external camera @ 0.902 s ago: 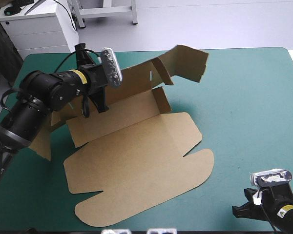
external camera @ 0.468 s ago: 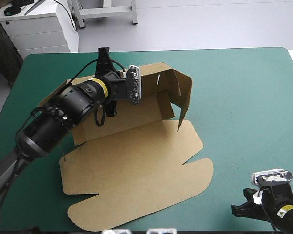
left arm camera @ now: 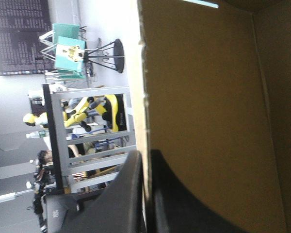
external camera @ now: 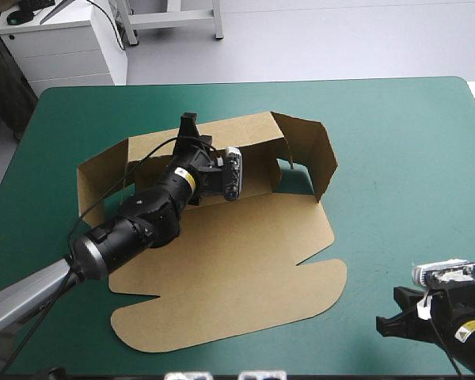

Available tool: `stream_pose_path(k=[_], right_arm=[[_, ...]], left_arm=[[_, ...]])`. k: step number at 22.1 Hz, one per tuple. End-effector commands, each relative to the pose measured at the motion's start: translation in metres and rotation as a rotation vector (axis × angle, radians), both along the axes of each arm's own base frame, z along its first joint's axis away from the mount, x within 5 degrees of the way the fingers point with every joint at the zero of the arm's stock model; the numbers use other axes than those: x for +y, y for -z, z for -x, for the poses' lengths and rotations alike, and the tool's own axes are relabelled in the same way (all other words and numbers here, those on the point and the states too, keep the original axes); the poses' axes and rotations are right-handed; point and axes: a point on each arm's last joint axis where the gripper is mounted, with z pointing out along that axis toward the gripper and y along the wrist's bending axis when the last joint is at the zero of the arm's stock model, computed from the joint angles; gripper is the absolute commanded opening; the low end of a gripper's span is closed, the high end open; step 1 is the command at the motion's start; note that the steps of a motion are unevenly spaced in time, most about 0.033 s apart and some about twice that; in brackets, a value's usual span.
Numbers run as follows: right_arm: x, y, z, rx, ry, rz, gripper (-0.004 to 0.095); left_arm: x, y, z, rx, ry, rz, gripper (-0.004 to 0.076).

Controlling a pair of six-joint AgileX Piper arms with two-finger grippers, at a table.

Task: Fold the box

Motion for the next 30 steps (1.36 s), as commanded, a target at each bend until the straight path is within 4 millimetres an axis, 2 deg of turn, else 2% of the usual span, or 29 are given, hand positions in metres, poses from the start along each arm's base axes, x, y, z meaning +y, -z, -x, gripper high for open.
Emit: stream_pose_path(k=[1,4,8,10,18,22,25,30], right_arm=[[0.001,-0.034,-0.017,-0.118,0.001,-0.025,-0.0017],[0.003,-0.06,-0.039,-0.14,-0.023,-0.02,-0.0017],[0.008,-0.093,-0.086,-0.174,-0.093,-0.035,-0.0017],[0.011,-0.112,-0.118,-0.19,-0.127,-0.057,-0.0017],[0.013,-0.155,-0.207,-0.233,-0.166,-0.042,-0.0017],[0.025,-0.16,-0.238,-0.233,-0.209,-0.056,-0.0017],[0.045,-0.16,-0.263,-0.233,-0.267,-0.064,-0.0017],[0.057,-0.142,-0.306,-0.182,-0.262,-0.108,-0.0018]], left_arm=[[-0.004,-0.009,0.01,-0.13,0.055,0.056,-0.0008],[-0.002,-0.003,0.011,-0.17,0.045,0.084,-0.0008],[0.003,-0.005,0.009,-0.189,-0.014,0.093,-0.0008],[0.003,-0.005,0.009,-0.19,-0.02,0.094,-0.0008],[0.003,-0.004,0.009,-0.183,-0.022,0.099,-0.0008],[0.003,-0.004,0.009,-0.183,-0.02,0.099,-0.0008],[0.003,-0.004,0.009,-0.183,-0.021,0.099,-0.0008],[0.003,-0.004,0.009,-0.182,-0.021,0.1,-0.0008]])
